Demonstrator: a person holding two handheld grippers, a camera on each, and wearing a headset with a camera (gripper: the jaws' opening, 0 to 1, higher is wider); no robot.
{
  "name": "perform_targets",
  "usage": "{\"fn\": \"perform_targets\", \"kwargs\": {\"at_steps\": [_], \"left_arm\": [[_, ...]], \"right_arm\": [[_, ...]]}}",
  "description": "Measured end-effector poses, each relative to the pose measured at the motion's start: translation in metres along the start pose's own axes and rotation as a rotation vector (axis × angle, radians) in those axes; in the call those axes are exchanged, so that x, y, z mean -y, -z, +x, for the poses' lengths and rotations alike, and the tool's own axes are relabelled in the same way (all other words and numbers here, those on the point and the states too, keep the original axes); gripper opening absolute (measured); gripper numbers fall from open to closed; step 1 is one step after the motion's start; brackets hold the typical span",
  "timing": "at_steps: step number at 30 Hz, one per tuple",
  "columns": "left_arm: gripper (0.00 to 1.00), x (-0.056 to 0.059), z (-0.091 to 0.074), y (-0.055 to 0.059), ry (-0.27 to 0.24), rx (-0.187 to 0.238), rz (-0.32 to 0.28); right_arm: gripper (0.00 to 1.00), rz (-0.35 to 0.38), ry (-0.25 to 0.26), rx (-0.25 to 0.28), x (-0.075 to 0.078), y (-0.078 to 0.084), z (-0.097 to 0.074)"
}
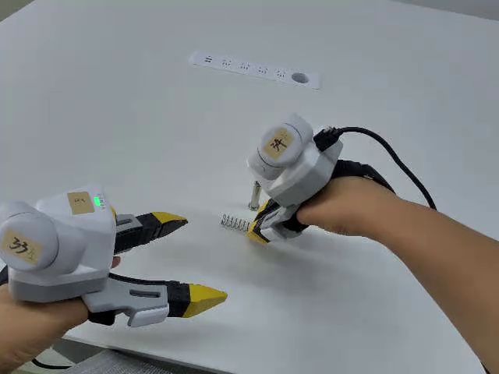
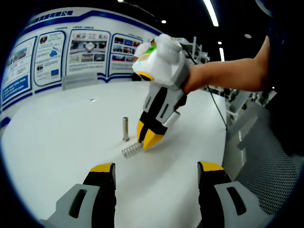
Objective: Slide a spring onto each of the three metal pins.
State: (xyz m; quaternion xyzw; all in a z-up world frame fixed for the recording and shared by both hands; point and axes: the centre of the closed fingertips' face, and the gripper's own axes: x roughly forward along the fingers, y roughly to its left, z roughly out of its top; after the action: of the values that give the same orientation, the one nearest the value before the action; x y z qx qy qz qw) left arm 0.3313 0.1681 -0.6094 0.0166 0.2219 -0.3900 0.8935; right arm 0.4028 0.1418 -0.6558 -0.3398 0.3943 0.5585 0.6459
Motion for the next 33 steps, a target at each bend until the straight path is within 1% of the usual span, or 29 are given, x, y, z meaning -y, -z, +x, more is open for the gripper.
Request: {"fn": "perform_targets", "kwargs": {"at_steps": [11,17,33], "left_arm": [[0.71,0.002,0.001,-0.001,0.007,0.003,0.005],[0.71,0.003,0.002,-0.004,0.009,0.007,0.008],[0.71,0.003,0.001,-0.005,0.01,0.009,0.012]], "right_arm": [[0.11,-0.037,0.026,-0.007,0.002,0.001,-0.021],[0.11,-0.06,0.034,-0.025,0.006,0.002,-0.031],[0.11,-0.099,0.032,-0.067,0.009,0.004,-0.046]]}}
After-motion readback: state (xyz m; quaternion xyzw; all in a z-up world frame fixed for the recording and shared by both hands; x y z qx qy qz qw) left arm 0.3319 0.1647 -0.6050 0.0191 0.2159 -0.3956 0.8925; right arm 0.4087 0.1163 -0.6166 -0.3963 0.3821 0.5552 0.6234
